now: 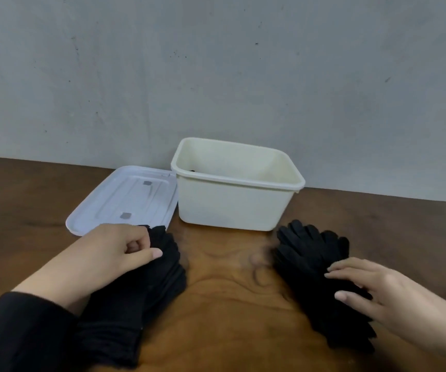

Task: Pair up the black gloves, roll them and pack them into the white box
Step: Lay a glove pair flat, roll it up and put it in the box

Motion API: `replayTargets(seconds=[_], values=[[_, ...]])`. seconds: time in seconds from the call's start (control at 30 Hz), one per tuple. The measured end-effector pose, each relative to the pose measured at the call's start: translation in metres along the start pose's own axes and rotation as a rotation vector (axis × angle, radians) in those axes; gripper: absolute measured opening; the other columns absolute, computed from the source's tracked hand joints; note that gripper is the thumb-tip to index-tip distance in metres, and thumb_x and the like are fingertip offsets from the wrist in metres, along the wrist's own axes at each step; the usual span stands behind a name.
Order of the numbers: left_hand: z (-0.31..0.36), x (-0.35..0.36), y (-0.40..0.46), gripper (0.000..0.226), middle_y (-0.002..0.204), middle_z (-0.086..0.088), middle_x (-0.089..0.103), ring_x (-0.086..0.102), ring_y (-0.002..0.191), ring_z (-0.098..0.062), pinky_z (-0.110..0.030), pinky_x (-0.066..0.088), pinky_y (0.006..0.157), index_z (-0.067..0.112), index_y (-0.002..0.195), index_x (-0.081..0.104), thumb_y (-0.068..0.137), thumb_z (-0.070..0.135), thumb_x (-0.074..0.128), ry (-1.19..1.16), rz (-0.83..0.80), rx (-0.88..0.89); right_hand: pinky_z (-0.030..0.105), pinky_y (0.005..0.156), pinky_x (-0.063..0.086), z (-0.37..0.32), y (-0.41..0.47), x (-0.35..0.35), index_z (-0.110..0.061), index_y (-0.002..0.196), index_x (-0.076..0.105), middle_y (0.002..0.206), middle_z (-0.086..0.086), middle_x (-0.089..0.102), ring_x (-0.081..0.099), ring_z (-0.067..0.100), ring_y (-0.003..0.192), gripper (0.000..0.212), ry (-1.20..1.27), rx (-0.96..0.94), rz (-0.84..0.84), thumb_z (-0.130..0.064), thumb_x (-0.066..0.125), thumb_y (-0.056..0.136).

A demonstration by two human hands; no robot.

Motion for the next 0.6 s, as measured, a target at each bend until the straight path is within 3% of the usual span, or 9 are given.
replayTargets(seconds=[0.1,0.23,0.33,0.4,0.6], values=[[0.005,0.01,-0.005,0.032,0.062,0.013,0.057,0.049,0.058,-0.001,-0.017,0.038,0.058,0.024,0.064,0.059,0.082,0.047,0.073,0.057,-0.028,0.023,0.003,0.09,0.042,0.001,-0.007,-0.004,-0.068,0.12,0.05,0.133,-0.054,0.031,0.034,-0.029,0.12,0.046,0.02,0.017,-0.036,-0.078,0.041,0.075],[0.005,0.011,-0.009,0.031,0.067,0.009,0.056,0.049,0.061,-0.003,-0.017,0.037,0.058,0.025,0.066,0.059,0.085,0.048,0.069,0.087,-0.01,0.019,0.014,0.087,0.047,-0.009,-0.012,-0.007,-0.063,0.114,0.059,0.131,-0.041,0.039,0.051,-0.011,0.114,0.042,-0.005,-0.014,-0.073,-0.075,0.045,0.076],[0.005,0.009,-0.012,0.032,0.069,0.009,0.057,0.05,0.064,0.002,-0.018,0.035,0.058,0.024,0.068,0.06,0.088,0.048,0.065,0.054,0.014,0.025,0.01,0.075,0.044,-0.017,-0.013,-0.011,-0.055,0.102,0.066,0.121,-0.033,0.047,0.056,-0.006,0.098,0.017,-0.022,-0.001,-0.016,-0.049,0.06,0.088],[0.005,0.008,-0.012,0.032,0.068,0.009,0.055,0.049,0.065,0.003,-0.019,0.034,0.058,0.025,0.068,0.059,0.09,0.047,0.063,0.049,0.009,0.028,0.009,0.073,0.043,-0.019,-0.012,-0.013,-0.051,0.097,0.07,0.119,-0.033,0.049,0.058,-0.008,0.092,0.018,-0.008,0.024,0.011,-0.035,0.065,0.09],[-0.001,0.007,-0.01,0.034,0.067,0.01,0.054,0.049,0.061,0.001,-0.021,0.035,0.059,0.026,0.066,0.059,0.091,0.049,0.06,0.014,0.003,0.027,0.013,0.073,0.046,-0.023,-0.008,-0.016,-0.05,0.089,0.072,0.113,-0.036,0.055,0.061,-0.007,0.089,0.016,0.088,0.077,-0.056,-0.046,0.057,0.088]])
Point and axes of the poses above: each hand's wrist, its own y-axis towards the middle knuckle, its own x-axis out of the palm, z = x × y, the point moved 4 cm from there along y, towards the middle knuckle
